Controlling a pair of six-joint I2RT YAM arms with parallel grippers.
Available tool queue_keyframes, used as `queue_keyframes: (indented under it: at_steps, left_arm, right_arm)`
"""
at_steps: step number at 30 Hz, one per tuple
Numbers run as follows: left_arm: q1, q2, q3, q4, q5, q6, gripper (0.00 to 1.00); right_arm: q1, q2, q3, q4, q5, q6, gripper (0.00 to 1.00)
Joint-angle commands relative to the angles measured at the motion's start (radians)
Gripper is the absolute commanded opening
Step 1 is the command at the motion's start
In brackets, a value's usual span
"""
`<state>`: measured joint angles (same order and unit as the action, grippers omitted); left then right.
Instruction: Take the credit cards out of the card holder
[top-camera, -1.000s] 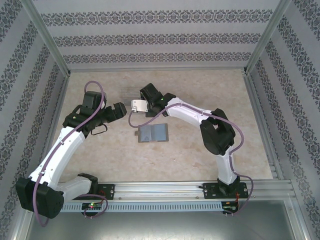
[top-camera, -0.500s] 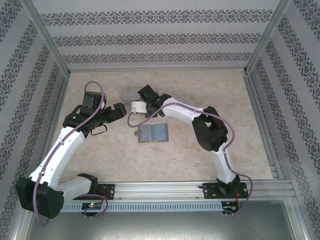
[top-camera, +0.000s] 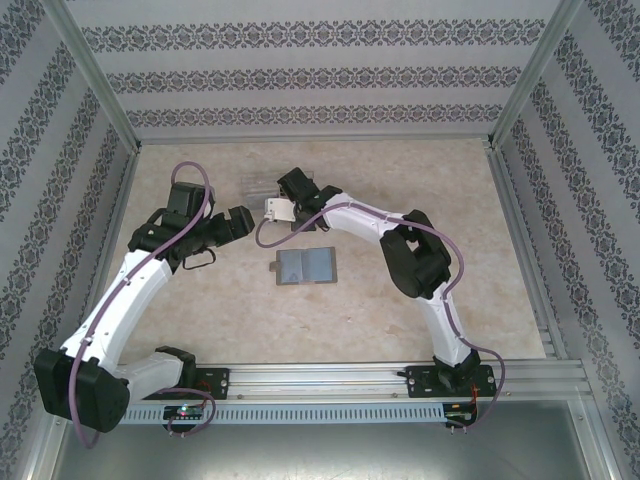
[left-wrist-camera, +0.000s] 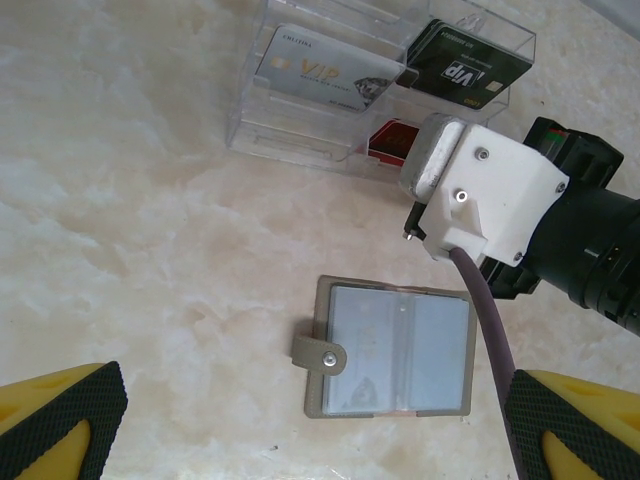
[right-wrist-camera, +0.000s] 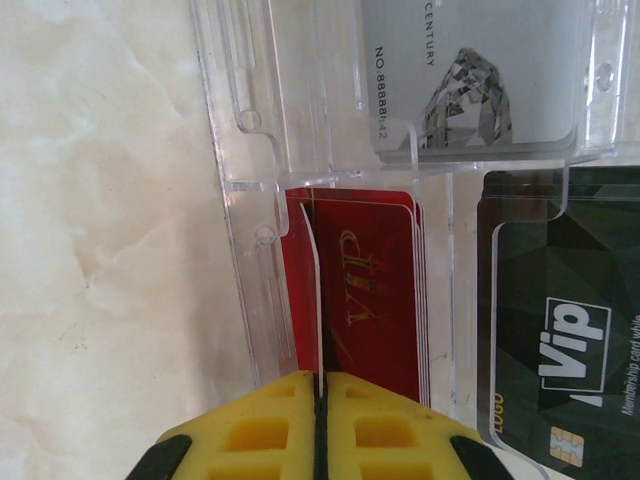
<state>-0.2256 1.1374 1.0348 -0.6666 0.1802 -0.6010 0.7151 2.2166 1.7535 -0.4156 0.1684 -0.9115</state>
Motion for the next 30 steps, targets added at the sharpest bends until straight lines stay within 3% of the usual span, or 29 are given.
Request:
queue_keyframes:
  at_steps: [1,7,9,11,12,18,30]
  left_arm:
    - [0.019,0.006,0.005,-0.006,0.011,0.022,1.00]
    - [0.020,0.017,0.003,0.008,0.021,0.017,1.00]
    - [0.022,0.024,0.005,0.011,0.026,0.016,1.00]
    - [0.022,0.026,0.009,0.011,0.028,0.016,1.00]
    - [0.023,0.028,0.010,0.010,0.029,0.017,1.00]
    - [0.024,0.033,0.009,0.009,0.032,0.015,1.00]
    - [0.026,0.038,0.001,0.020,0.041,0.015,1.00]
  right_arm:
    - [-0.016,0.003,0.032,-0.002,0.032,0.019,0.00]
    - [-0.027,-0.009,0.020,0.006,0.027,0.016,0.01]
    - [-0.025,0.001,0.029,0.009,0.033,0.030,0.10]
    - [-0.023,0.018,0.041,0.030,0.056,0.046,0.29]
    - [-0.023,0.026,0.045,0.042,0.072,0.050,0.33]
    - [-0.032,0.066,0.092,0.082,0.150,0.086,0.29]
    - [-0.048,0.000,0.073,0.085,0.155,0.216,0.26]
